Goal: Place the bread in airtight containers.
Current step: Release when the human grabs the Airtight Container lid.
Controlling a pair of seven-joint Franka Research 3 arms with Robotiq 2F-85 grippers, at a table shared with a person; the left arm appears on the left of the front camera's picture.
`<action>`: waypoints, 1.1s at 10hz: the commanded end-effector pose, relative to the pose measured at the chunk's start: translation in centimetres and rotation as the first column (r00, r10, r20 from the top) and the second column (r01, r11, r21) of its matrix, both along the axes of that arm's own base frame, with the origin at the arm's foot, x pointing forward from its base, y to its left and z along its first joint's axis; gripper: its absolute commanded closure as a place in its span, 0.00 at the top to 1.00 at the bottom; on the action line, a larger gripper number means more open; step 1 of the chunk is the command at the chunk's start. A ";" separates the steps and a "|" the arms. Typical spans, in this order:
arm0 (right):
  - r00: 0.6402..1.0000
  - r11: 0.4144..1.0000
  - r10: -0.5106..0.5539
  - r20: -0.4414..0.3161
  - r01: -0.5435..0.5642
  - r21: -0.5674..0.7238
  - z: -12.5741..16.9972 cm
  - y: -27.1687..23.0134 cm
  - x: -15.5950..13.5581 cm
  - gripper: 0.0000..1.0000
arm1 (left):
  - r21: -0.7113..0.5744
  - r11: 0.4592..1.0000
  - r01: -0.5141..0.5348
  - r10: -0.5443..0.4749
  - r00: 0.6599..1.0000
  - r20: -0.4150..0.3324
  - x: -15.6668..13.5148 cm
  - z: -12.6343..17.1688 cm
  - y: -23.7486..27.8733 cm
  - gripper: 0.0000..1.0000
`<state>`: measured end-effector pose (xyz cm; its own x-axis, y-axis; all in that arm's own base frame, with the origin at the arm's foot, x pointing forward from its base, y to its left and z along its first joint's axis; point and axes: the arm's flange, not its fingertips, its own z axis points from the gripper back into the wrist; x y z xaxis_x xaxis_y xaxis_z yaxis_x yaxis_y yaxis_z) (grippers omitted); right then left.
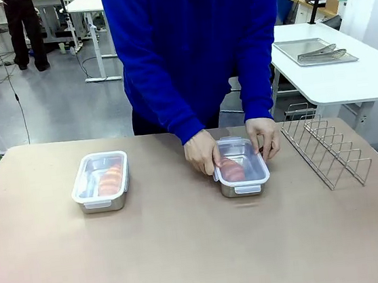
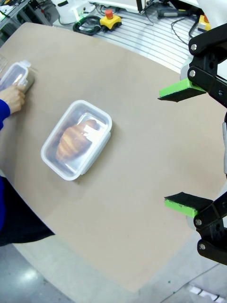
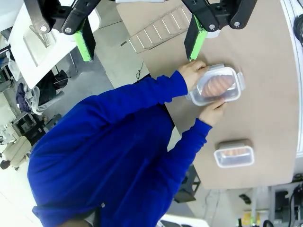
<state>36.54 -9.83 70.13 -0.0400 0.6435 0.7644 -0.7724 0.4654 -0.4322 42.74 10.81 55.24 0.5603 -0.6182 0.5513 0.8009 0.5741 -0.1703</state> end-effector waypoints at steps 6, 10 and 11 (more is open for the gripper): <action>1.000 1.000 0.015 0.019 -0.015 0.006 0.0 0.0 0.1 1.00 | -0.015 1.000 0.007 -0.007 1.000 0.002 0.0 0.2 -0.2 1.00; 1.000 1.000 0.015 0.019 -0.015 0.006 0.0 0.0 0.1 1.00 | -0.015 1.000 0.007 -0.007 1.000 0.002 0.0 0.2 -0.2 1.00; 1.000 1.000 0.015 0.019 -0.015 0.006 0.0 0.0 0.1 1.00 | -0.015 1.000 0.007 -0.007 1.000 0.002 0.0 0.2 -0.2 1.00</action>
<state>36.54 -9.83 70.13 -0.0403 0.6437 0.7642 -0.7724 0.4652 -0.4325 42.74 10.81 55.24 0.5603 -0.6182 0.5513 0.8009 0.5741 -0.1703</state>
